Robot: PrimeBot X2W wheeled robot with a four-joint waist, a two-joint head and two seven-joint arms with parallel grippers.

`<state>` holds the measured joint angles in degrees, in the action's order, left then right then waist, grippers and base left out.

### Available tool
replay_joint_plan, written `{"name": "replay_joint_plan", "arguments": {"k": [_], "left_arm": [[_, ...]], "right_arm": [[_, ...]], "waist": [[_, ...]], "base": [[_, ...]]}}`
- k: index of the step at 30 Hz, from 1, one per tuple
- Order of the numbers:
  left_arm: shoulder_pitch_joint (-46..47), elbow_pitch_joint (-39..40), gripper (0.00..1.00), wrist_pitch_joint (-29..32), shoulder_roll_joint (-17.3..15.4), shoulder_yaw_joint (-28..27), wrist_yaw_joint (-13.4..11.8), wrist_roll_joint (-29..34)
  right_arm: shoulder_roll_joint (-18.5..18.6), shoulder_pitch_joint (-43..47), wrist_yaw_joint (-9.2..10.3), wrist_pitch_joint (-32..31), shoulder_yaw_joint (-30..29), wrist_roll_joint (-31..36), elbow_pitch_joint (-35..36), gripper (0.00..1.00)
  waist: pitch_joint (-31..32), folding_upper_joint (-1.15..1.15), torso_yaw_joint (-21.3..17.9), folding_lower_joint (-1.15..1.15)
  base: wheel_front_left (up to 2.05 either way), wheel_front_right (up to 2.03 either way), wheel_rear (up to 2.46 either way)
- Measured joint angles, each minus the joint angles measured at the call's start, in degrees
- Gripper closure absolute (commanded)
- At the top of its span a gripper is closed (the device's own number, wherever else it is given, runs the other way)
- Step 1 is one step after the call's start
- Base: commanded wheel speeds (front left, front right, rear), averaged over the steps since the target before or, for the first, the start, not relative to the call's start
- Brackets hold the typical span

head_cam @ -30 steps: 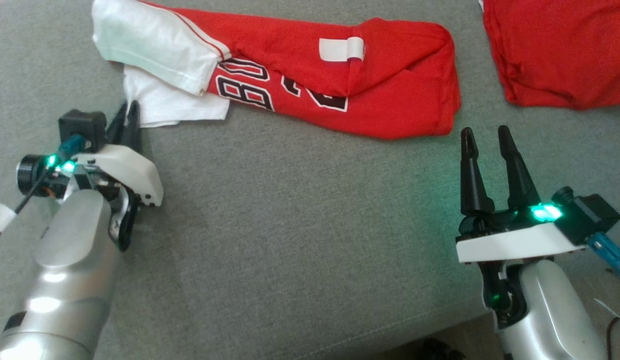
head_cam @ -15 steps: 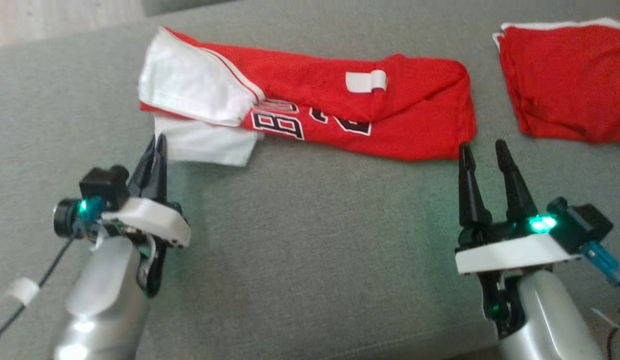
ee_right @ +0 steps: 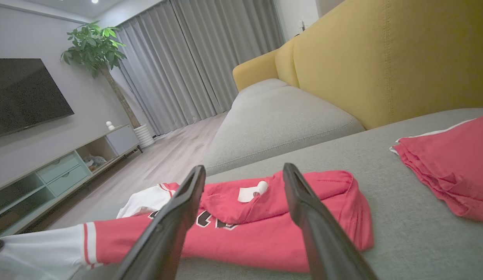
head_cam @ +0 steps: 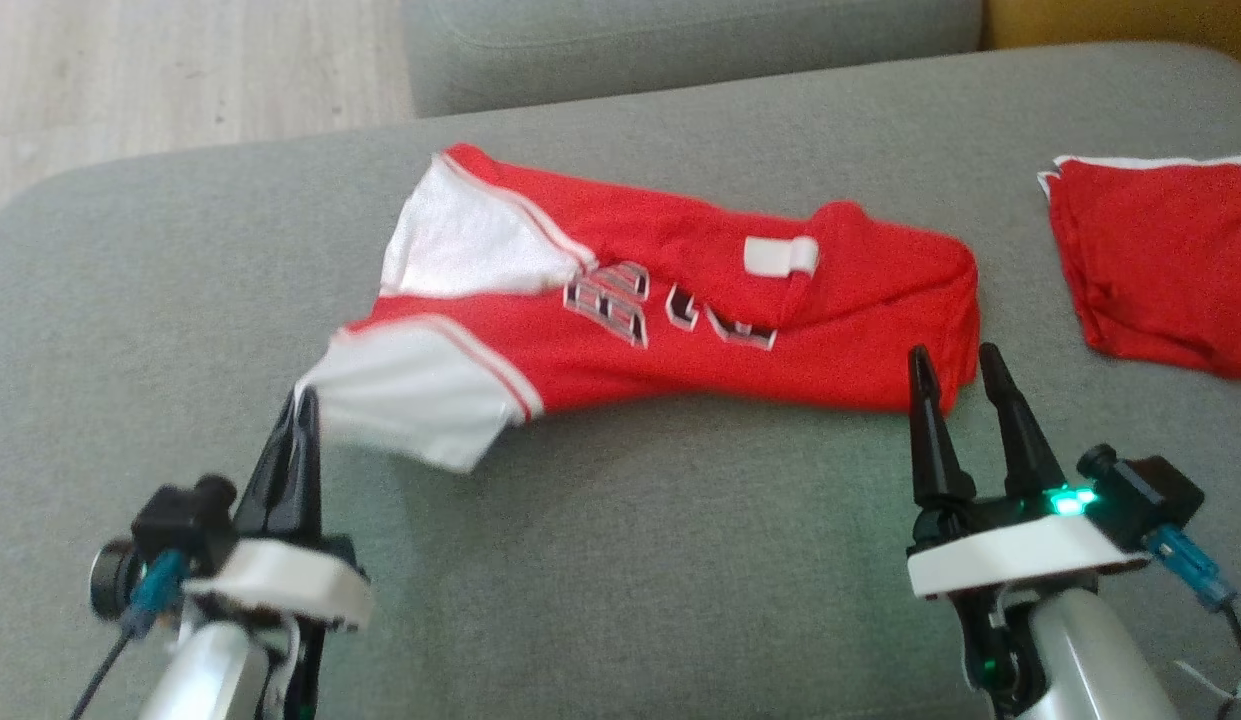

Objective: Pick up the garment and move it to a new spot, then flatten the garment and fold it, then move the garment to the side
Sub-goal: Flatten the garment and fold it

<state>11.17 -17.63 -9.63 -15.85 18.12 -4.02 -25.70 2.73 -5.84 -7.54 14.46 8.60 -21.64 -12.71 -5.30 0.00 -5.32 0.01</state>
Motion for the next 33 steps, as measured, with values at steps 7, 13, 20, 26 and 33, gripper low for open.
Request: {"name": "replay_joint_plan", "arguments": {"k": [7, 13, 20, 26, 33], "left_arm": [[-10.89, 9.55, 1.00, 4.98, -3.31, -1.20, -2.82, -1.07], [-12.50, 13.21, 0.00, 6.80, -4.70, -0.80, -3.87, 0.14], [-6.65, 14.02, 0.00, 0.19, -1.20, 2.76, -4.04, 3.64], [-2.71, 11.03, 0.00, -3.50, 1.40, 4.63, -3.92, 6.19], [-1.45, 7.25, 0.00, -4.59, 3.87, 5.90, -2.83, 7.06]], "right_arm": [[-0.01, 1.87, 0.00, 0.00, 0.19, -0.03, -0.56, 0.00], [-0.01, 1.86, 0.00, 0.00, 0.45, 0.05, -0.94, 0.00], [-0.01, 1.74, 0.00, 0.00, 0.12, 1.63, -0.96, 0.00], [-0.01, 1.48, 0.00, 0.00, -0.19, 2.76, -0.74, 0.00], [0.00, -0.88, 0.00, 0.00, -2.09, 5.13, -0.30, 0.00]], "waist": [[1.70, 0.00, 2.00, -0.01], [2.21, 0.00, 2.99, -0.01], [1.53, 0.00, 2.85, -0.02], [0.13, 0.00, 1.93, -0.02], [-2.64, 0.00, 1.09, -0.02]], "base": [[0.00, 0.00, 0.00], [0.00, 0.00, 0.00], [0.00, 0.00, 0.00], [0.00, 0.00, 0.00], [0.00, 0.00, 0.00]]}}
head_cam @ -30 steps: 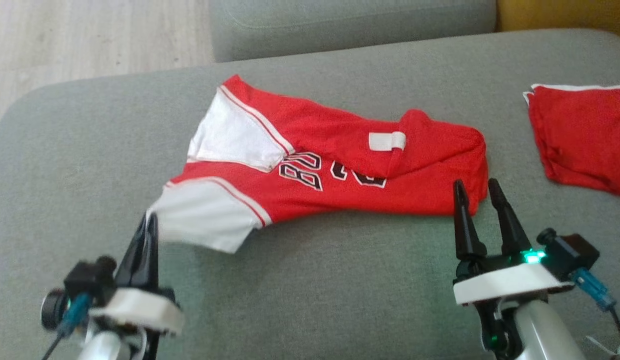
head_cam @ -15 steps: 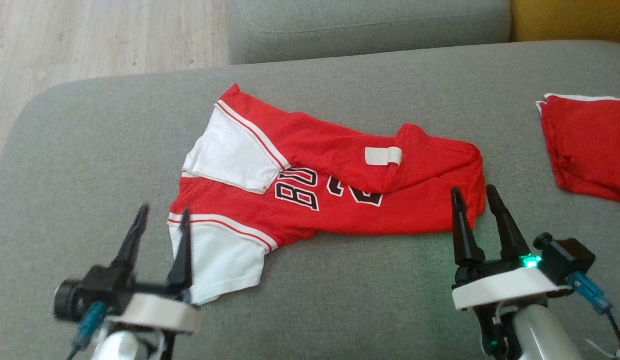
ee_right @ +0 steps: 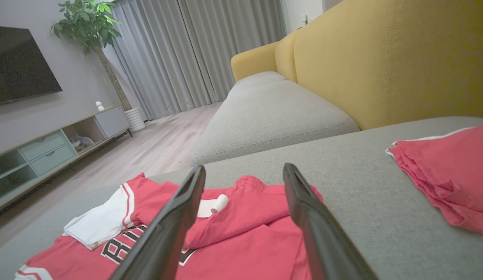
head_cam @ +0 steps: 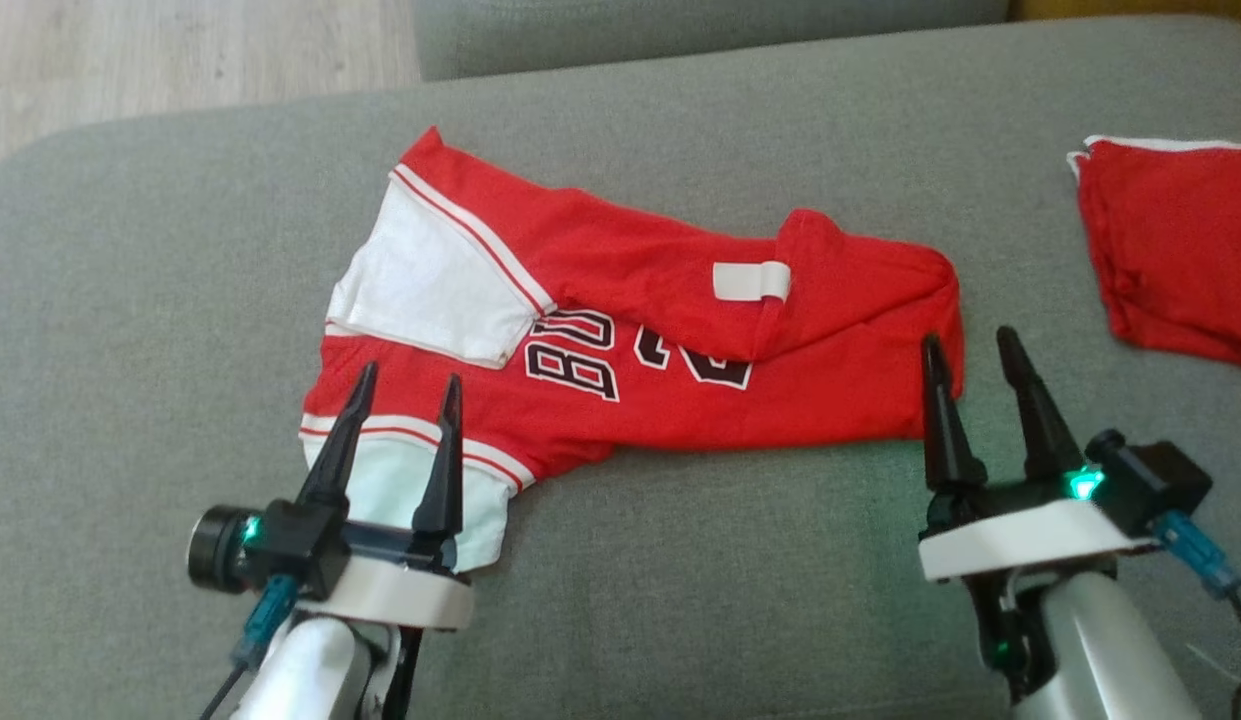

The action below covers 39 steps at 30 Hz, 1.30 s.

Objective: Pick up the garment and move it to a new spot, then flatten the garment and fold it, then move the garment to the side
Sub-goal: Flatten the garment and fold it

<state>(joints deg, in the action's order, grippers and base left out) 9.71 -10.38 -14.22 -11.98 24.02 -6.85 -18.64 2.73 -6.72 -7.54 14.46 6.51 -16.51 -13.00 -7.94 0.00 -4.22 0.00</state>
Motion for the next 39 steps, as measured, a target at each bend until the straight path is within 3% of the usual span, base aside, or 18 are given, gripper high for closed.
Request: {"name": "replay_joint_plan", "arguments": {"k": [5, 11, 18, 30, 31, 32, 33, 39], "left_arm": [[2.40, -0.93, 0.00, -0.07, 1.03, 0.02, 1.16, 0.44], [4.31, -1.47, 0.00, -0.08, 2.88, -0.11, 2.20, 1.27], [4.82, -2.21, 0.00, -0.24, 4.42, -0.64, 3.87, 2.23], [5.56, -2.77, 0.00, -0.24, 6.80, -2.65, 5.13, 3.59], [5.56, -2.79, 0.00, -0.24, 7.05, -2.92, 5.41, 3.60], [5.56, -2.80, 0.00, -0.24, 7.22, -3.14, 5.55, 3.69], [5.56, -2.88, 0.00, -0.24, 7.28, -3.33, 5.76, 4.01], [5.48, -3.81, 0.00, -0.24, 7.61, -3.94, 6.41, 4.59]], "right_arm": [[0.02, -4.53, 0.00, -0.12, -3.25, 3.57, -1.53, 0.00], [0.04, -13.30, 0.00, -7.05, -3.93, 7.73, -7.08, 0.00], [0.09, -18.09, 0.00, -14.33, -1.49, 5.82, -16.47, 0.00], [0.23, -22.62, 0.00, -13.07, -0.75, 5.43, -27.44, 0.00], [0.24, -23.33, 0.00, -12.95, -0.70, 5.42, -28.55, 0.18], [0.25, -24.01, 0.00, -12.94, -0.68, 5.38, -29.48, 0.80], [0.25, -24.78, 0.00, -12.87, -0.66, 5.15, -30.48, 1.00], [0.25, -27.60, 0.00, -8.79, -0.33, 2.07, -33.20, 1.00]], "waist": [[-2.41, 0.00, 0.70, 0.00], [-4.76, 0.00, 3.14, -0.01], [-7.01, 0.00, 6.02, -0.01], [-8.17, 0.00, 7.59, 0.00], [-8.24, 0.00, 7.60, 0.00], [-8.28, 0.00, 7.62, 0.00], [-8.28, 0.00, 7.64, 0.00], [-7.12, 0.00, 7.60, 0.00]], "base": [[0.00, 0.00, 0.00], [0.00, 0.00, 0.00], [0.00, 0.00, 0.00], [0.00, 0.00, 0.00], [0.00, 0.00, 0.00], [0.00, 0.00, 0.00], [0.00, 0.00, 0.00], [0.00, 0.00, 0.00]]}}
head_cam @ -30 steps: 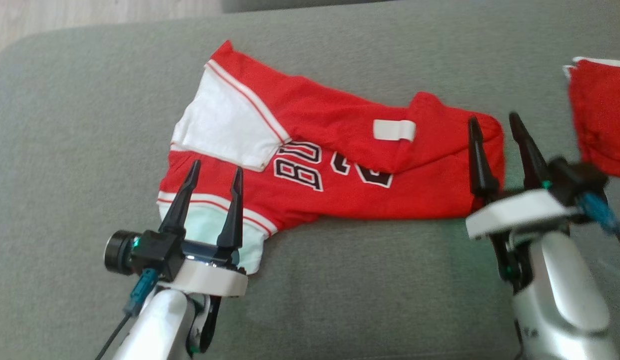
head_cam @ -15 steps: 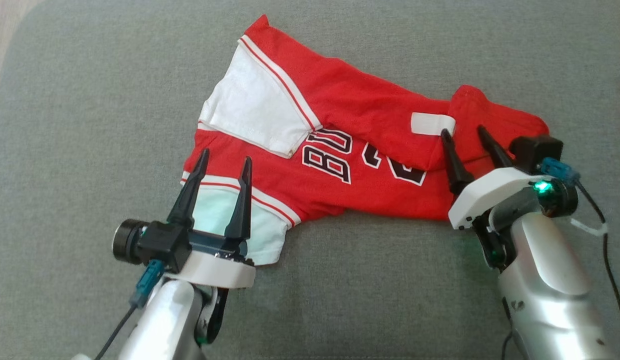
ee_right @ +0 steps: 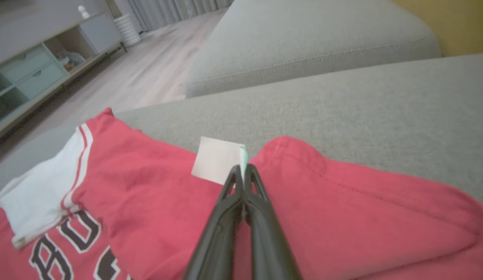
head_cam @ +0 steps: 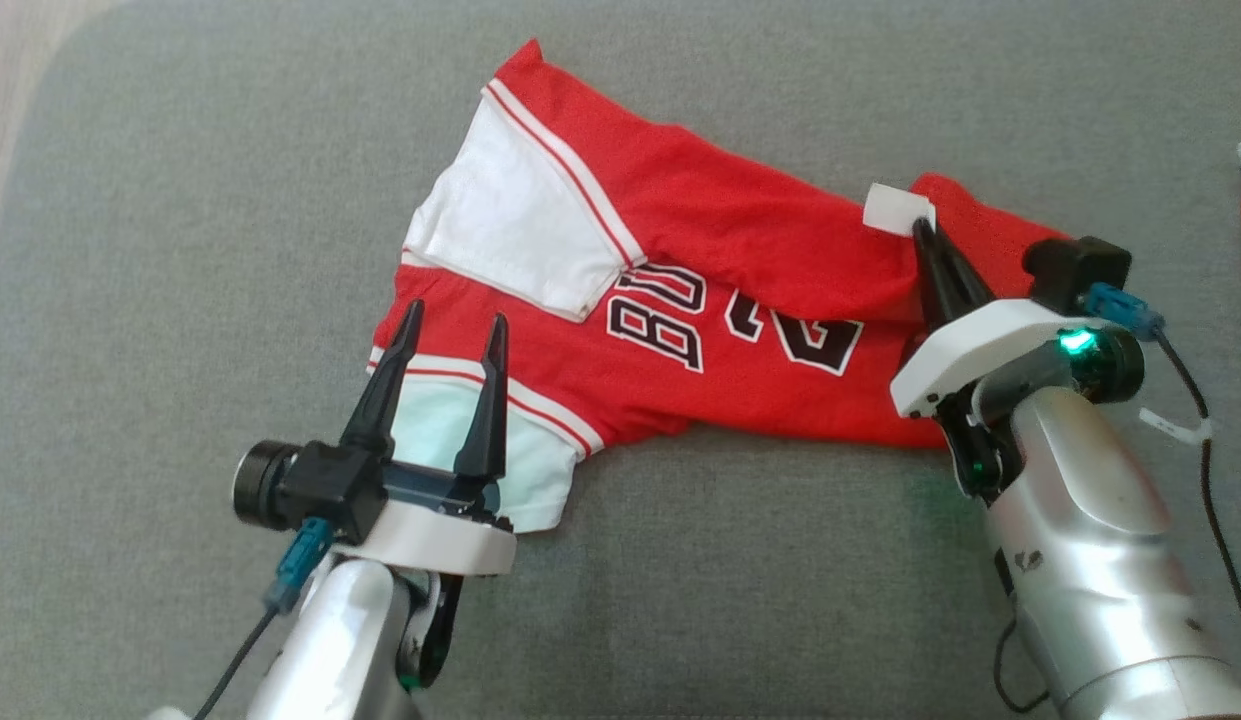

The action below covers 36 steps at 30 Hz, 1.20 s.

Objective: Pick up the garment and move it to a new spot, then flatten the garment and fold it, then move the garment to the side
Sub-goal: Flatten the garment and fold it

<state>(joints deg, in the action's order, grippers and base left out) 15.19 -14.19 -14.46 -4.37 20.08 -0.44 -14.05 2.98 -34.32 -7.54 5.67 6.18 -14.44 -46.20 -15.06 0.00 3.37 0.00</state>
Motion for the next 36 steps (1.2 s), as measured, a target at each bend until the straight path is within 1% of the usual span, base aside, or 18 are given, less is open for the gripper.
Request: {"name": "replay_joint_plan", "arguments": {"k": [6, 10, 11, 14, 17, 20, 26, 32, 36], "left_arm": [[-1.08, -0.20, 0.00, -0.02, 0.37, -1.85, 0.46, 0.02], [-3.61, -0.14, 0.00, -0.08, 0.63, -2.11, 0.56, 0.53], [-4.04, -0.15, 0.00, -0.08, 0.67, -2.27, 0.82, 0.53], [-5.14, -0.12, 0.00, -0.08, 0.86, -3.20, 1.02, 0.53], [-5.48, 0.16, 0.00, -0.08, 0.88, -3.43, 1.03, 0.59], [-5.61, 0.43, 0.00, -0.08, 0.91, -3.53, 1.04, 0.77], [-5.72, 0.75, 0.00, -0.08, 1.01, -3.59, 1.48, 1.02], [-5.41, 0.81, 0.00, -0.08, 1.27, -3.35, 1.71, 0.97], [-4.58, 0.76, 0.00, -0.08, 1.38, -2.94, 1.98, 0.41]], "right_arm": [[0.03, -0.51, 0.00, 5.48, 1.26, -4.04, 1.14, 1.00], [0.05, -0.59, 0.00, 8.05, 1.27, -5.73, 6.03, 1.00], [0.05, -0.57, 0.00, 8.16, 1.11, -5.72, 7.48, 1.00], [0.08, 0.31, 0.00, 8.55, 1.05, -5.03, 15.68, 1.00], [0.10, 1.92, 0.00, 8.80, 0.97, -3.19, 23.42, 1.00], [0.10, 3.65, 0.00, 8.98, 1.08, -1.87, 27.51, 1.00], [0.11, 2.04, 0.00, 8.98, -0.38, 3.54, 27.33, 1.00], [0.23, -6.78, 0.00, 8.40, -2.87, 9.96, 22.30, 1.00], [0.34, -12.83, 0.00, 6.82, -4.39, 14.06, 16.28, 1.00]], "waist": [[2.67, 0.00, -0.95, 0.01], [5.41, 0.00, -2.02, 0.01], [5.94, 0.00, -2.20, 0.01], [7.73, 0.00, -2.68, 0.02], [7.97, 0.00, -2.64, 0.01], [7.69, 0.00, -2.09, 0.01], [6.45, 0.00, -0.05, 0.01], [4.26, 0.00, 2.84, 0.00], [3.00, 0.00, 5.34, 0.00]], "base": [[0.00, 0.00, 0.00], [0.00, 0.00, 0.00], [0.00, 0.00, 0.00], [0.00, 0.00, 0.00], [0.00, 0.00, 0.00], [0.00, 0.00, 0.00], [0.00, 0.00, 0.00], [0.00, 0.00, 0.00], [0.00, 0.00, 0.00]]}}
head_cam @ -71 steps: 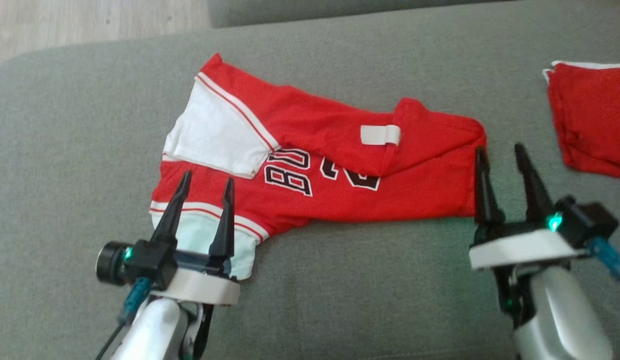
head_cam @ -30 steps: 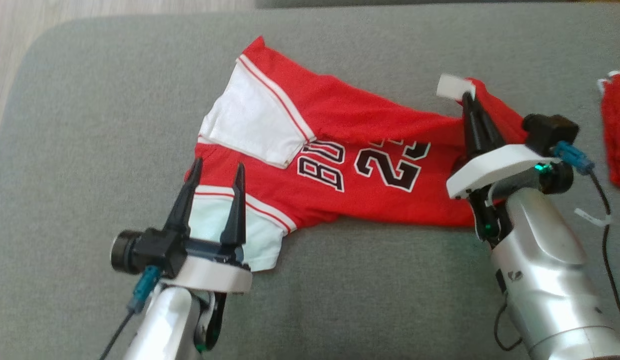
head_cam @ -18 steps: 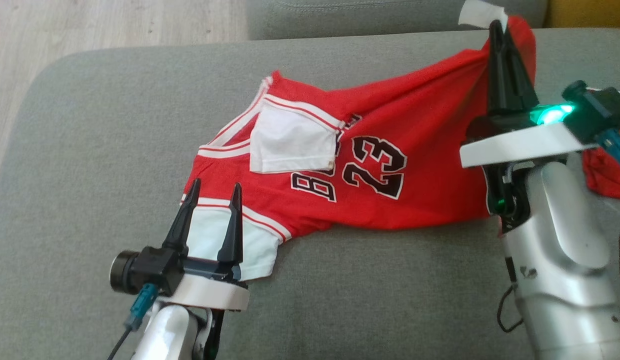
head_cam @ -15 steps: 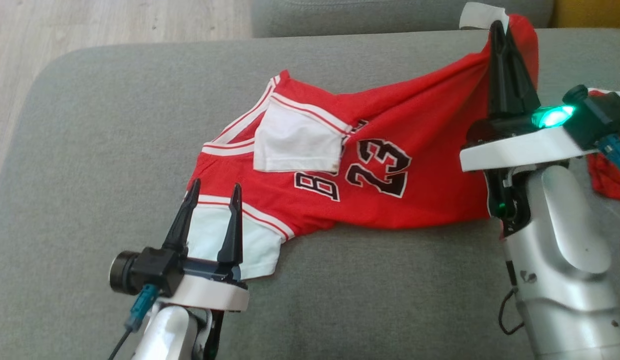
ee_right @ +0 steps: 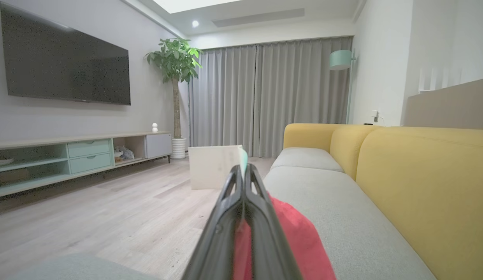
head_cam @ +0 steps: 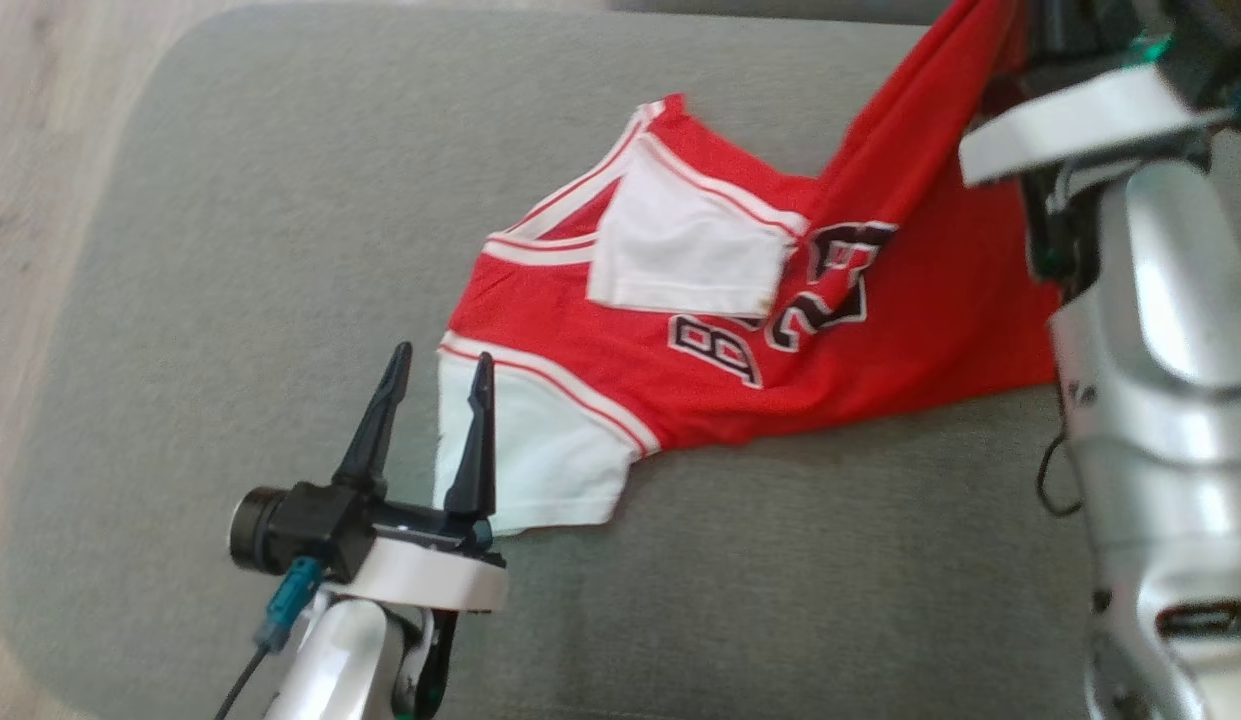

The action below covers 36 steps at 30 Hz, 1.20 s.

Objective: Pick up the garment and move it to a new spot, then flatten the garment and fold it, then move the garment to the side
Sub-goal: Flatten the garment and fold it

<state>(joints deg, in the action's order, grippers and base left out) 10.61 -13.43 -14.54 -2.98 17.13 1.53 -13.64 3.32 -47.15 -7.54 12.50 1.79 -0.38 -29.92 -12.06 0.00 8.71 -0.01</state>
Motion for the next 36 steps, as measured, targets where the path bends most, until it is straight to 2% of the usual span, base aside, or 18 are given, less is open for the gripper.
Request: {"name": "replay_joint_plan", "arguments": {"k": [9, 10, 11, 17, 23, 26, 28, 32, 36], "left_arm": [[2.59, -0.07, 0.00, 0.00, 0.15, 1.78, -0.07, -1.36], [2.65, 0.09, 0.00, 0.00, 0.15, 2.03, -0.27, -1.71], [2.67, 0.12, 0.00, 0.00, 0.15, 2.45, -0.54, -1.96], [3.21, 0.05, 0.00, 0.00, 0.25, 3.76, -1.35, -2.52], [3.19, -0.20, 0.00, 0.00, 0.23, 2.57, -1.54, -1.86], [3.13, -0.46, 0.00, 0.00, -0.04, 0.88, -1.51, -1.34], [3.10, -0.74, 0.00, 0.00, -0.16, -0.23, -1.42, -1.04], [3.05, -1.07, 0.00, 0.00, -0.41, -1.37, -0.97, -0.45], [2.62, -1.03, 0.00, 0.00, -0.55, -2.57, -0.94, -0.41]], "right_arm": [[3.47, -10.27, 0.00, -0.23, -5.80, 8.92, -15.62, 1.00], [3.72, -11.66, 0.00, -0.22, -7.05, 10.11, -17.67, 0.47], [4.15, -12.93, 0.00, -0.11, -7.60, 11.59, -19.52, 0.00], [4.60, -15.60, 0.00, -0.18, -12.05, 16.92, -29.55, 0.00], [2.43, -14.86, 0.00, 1.72, -14.66, 16.41, -31.34, 0.00], [0.70, -10.98, 0.00, 1.75, -13.70, 13.11, -27.18, 0.00], [0.71, -6.86, 0.00, 1.86, -11.10, 8.82, -22.74, 0.00], [0.67, 3.74, 0.00, 1.88, -4.86, -2.52, -12.83, 0.00], [0.54, 15.14, 0.00, 1.88, -2.33, -7.86, -3.22, 0.00]], "waist": [[-2.53, 0.00, 5.87, 0.00], [-2.95, 0.00, 6.40, 0.00], [-3.38, 0.00, 6.84, 0.00], [-4.58, 0.00, 7.74, -0.01], [-3.50, 0.00, 4.20, 0.00], [-2.67, 0.00, 1.32, 0.00], [-2.05, 0.00, -0.83, 0.00], [-0.64, 0.00, -5.05, 0.01], [0.97, 0.00, -8.98, 0.01]], "base": [[0.00, 0.00, 0.00], [0.00, 0.00, 0.00], [0.00, 0.00, 0.00], [0.00, 0.00, 0.00], [0.00, 0.00, 0.00], [0.00, 0.00, 0.00], [0.00, 0.00, 0.00], [0.00, 0.00, 0.00], [0.00, 0.00, 0.00]]}}
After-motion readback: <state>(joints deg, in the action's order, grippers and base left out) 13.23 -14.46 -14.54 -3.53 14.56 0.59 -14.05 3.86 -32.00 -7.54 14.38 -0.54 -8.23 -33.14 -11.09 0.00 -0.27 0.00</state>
